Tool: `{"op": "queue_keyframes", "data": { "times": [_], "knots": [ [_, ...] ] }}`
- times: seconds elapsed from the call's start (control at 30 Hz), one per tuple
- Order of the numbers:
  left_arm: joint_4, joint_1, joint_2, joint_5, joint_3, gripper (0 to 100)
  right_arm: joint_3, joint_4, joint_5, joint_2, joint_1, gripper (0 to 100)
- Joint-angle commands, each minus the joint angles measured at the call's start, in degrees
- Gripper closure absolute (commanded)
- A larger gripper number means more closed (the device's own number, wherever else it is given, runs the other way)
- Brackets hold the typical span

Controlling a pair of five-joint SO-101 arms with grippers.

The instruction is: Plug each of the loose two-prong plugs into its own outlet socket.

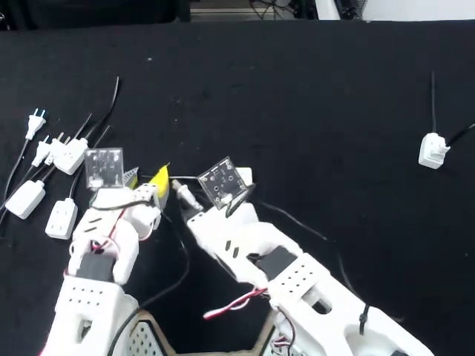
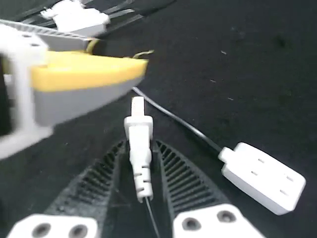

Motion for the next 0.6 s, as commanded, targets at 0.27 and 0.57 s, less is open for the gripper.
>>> {"op": "queue_keyframes", "data": {
  "times": [0.27, 0.57],
  "knots": [
    [4.31, -3.56, -23.03, -0.09, 7.78, 74, -0.13, -1.49, 0.79, -2.42, -2.99, 98.8],
    [5.36, 1.54, -22.95, -5.01, 8.92, 74, -0.84, -1.41, 0.70, -2.42, -2.90, 98.8]
  ]
}}
